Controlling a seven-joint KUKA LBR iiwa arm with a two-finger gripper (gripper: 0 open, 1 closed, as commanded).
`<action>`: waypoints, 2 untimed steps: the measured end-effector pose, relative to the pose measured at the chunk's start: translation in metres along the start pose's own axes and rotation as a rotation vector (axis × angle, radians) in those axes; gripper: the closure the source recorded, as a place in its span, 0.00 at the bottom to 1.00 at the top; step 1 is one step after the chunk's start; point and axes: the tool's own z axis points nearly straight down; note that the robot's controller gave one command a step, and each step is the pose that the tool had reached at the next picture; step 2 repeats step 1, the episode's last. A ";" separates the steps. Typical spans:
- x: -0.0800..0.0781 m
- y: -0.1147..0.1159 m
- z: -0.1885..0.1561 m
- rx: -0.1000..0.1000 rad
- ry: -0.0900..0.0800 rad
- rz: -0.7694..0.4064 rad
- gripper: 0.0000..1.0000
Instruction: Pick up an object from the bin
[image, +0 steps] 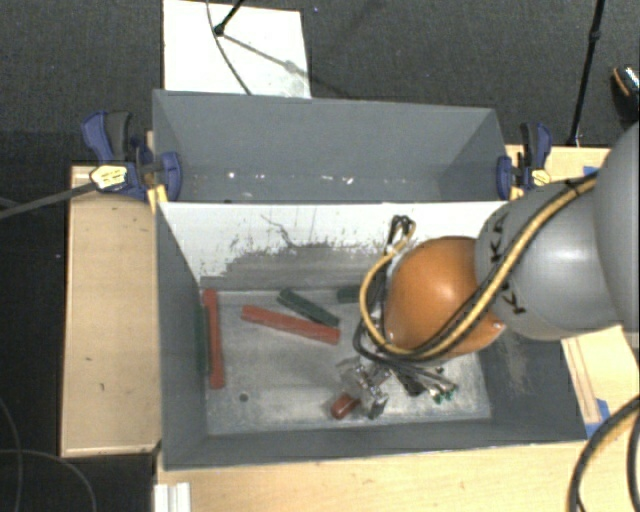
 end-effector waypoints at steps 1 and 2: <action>-0.014 -0.022 -0.161 0.005 -0.007 0.084 1.00; -0.014 -0.022 -0.161 0.005 -0.007 0.084 1.00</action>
Offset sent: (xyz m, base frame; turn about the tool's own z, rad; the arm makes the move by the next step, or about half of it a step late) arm 0.0201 -0.0122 0.1555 0.0726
